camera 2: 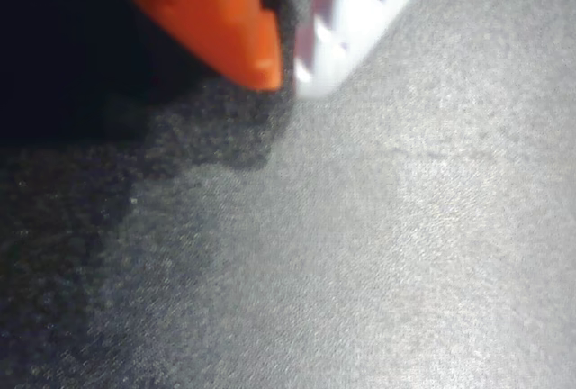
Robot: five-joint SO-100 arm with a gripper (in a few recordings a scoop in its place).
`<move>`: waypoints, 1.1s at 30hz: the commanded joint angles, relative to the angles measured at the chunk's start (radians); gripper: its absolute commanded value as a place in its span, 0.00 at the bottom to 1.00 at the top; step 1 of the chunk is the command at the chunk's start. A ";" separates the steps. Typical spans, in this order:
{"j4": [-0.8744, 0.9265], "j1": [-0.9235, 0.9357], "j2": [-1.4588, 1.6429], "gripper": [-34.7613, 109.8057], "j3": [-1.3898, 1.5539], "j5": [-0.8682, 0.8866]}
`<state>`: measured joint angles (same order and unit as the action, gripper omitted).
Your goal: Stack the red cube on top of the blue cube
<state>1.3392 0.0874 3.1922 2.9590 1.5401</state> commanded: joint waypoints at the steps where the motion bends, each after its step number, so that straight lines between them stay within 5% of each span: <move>1: 0.003 0.008 0.003 0.24 -0.005 -0.005; 33: 0.028 0.000 -0.127 0.24 -0.190 -0.046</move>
<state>1.3729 0.0874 3.1324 2.8517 1.5033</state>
